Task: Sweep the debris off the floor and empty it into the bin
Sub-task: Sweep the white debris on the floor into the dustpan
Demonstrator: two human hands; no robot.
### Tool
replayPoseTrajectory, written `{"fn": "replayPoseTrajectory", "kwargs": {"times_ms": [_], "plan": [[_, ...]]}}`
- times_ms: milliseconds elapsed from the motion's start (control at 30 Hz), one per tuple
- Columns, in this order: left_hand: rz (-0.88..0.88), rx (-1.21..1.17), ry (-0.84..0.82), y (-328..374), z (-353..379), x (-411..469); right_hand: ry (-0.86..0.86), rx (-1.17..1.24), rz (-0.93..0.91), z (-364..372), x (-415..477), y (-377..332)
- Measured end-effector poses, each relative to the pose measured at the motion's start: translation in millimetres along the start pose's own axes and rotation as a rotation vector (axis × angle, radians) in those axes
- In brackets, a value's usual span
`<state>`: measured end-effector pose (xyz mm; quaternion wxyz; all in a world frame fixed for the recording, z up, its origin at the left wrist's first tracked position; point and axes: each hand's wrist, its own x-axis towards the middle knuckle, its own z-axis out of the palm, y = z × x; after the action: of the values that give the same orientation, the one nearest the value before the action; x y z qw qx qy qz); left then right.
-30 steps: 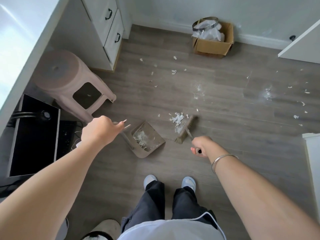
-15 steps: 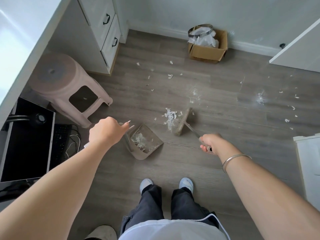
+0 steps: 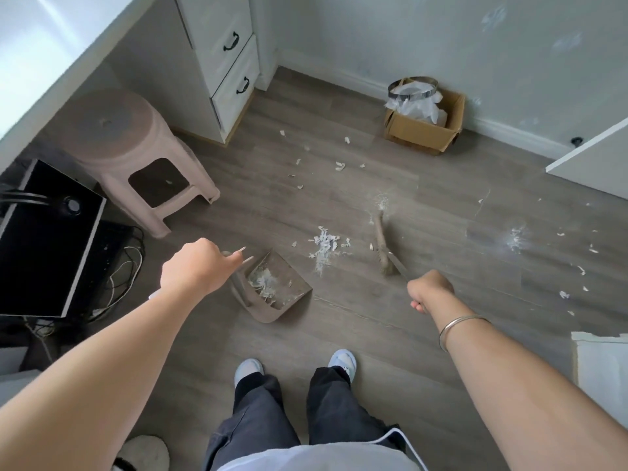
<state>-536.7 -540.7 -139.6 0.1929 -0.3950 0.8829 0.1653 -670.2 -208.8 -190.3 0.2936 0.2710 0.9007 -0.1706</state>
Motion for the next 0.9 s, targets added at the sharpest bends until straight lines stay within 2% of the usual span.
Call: {"fn": "replayPoseTrajectory", "kwargs": {"times_ms": [133,300,667,900], "plan": [[-0.069,-0.016,-0.007,19.2,8.8,-14.5,0.002,-0.095,-0.063,-18.1,29.3,-0.2],[-0.169,-0.073,-0.008,35.0,26.9,-29.3,-0.106,-0.181,-0.144,-18.2,53.9,5.0],[-0.241,-0.105,-0.011,35.4,49.3,-43.7,-0.215,-0.441,-0.409,1.0,55.9,-14.7],[-0.226,-0.12,-0.009,35.3,43.5,-38.5,-0.497,-0.447,-0.389,11.8,19.9,-21.4]]}}
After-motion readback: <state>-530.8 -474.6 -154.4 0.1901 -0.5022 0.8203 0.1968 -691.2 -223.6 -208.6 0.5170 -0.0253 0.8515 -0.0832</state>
